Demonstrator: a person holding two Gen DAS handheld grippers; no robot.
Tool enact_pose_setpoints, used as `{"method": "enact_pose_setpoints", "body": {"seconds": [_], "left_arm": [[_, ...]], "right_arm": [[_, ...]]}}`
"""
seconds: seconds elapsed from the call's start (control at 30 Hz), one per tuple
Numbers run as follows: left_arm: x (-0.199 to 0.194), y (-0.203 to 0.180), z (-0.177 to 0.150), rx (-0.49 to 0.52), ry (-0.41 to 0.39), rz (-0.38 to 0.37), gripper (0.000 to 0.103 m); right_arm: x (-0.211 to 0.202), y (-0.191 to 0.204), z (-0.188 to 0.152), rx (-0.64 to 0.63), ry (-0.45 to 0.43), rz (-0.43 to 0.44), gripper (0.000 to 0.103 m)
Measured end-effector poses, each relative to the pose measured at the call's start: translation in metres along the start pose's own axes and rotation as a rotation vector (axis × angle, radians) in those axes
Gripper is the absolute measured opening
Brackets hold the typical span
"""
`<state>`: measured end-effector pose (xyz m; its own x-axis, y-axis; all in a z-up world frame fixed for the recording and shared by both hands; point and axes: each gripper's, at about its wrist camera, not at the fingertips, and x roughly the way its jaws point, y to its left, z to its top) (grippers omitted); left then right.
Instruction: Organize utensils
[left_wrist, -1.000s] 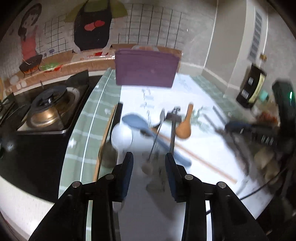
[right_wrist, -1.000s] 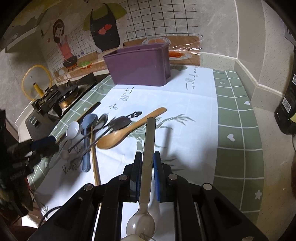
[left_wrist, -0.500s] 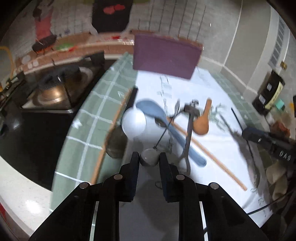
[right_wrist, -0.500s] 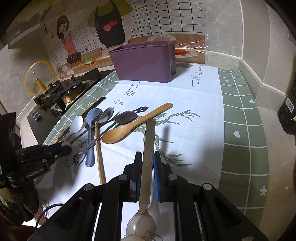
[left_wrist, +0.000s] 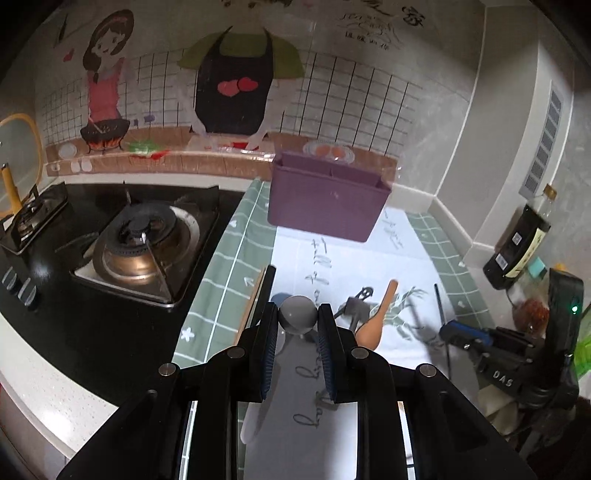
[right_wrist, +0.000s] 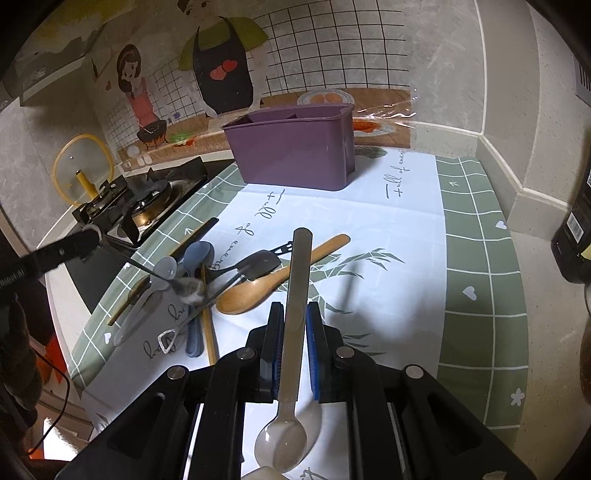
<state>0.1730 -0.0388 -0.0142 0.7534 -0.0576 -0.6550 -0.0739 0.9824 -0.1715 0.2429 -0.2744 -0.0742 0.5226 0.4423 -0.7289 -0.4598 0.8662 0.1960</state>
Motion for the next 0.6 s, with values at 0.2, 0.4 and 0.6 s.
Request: {"method": "enact_pose_setpoints", "body": {"seconds": [0.2,0.4,0.6], "left_arm": [[-0.009,-0.006,0.008,0.027,-0.030,0.021,0.022],[-0.027,-0.007,0.039,0.069,-0.112,0.026,0.022],[-0.039,0.003,0.096,0.079,-0.194,-0.015,0.022]], "right_arm": [[-0.004,0.004,0.004,-0.003,-0.019,0.000,0.011],[-0.024,0.006,0.025,0.018,-0.113,0.009,0.004],[-0.034,0.011,0.080,-0.038,-0.140,0.060,0.005]]}}
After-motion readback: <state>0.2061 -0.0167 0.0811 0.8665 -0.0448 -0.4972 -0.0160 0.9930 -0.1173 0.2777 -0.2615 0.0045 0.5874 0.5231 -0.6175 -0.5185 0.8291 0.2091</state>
